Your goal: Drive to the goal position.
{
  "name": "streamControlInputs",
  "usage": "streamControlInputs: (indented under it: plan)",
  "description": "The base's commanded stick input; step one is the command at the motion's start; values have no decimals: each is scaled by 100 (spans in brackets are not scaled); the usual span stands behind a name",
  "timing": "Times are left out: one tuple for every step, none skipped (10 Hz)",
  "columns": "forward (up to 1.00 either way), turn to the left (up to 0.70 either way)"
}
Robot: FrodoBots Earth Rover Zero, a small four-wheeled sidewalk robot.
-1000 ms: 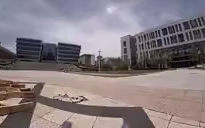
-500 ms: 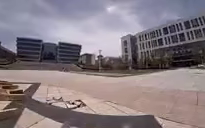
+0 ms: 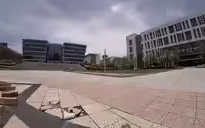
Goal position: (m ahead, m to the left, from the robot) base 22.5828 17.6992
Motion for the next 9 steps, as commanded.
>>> streamControlInputs:
  plan:
    - [70,3]
    - [70,3]
    - [70,3]
    - [70,3]
    - [70,3]
    - [70,23]
    - [70,35]
    - [70,35]
    - [70,35]
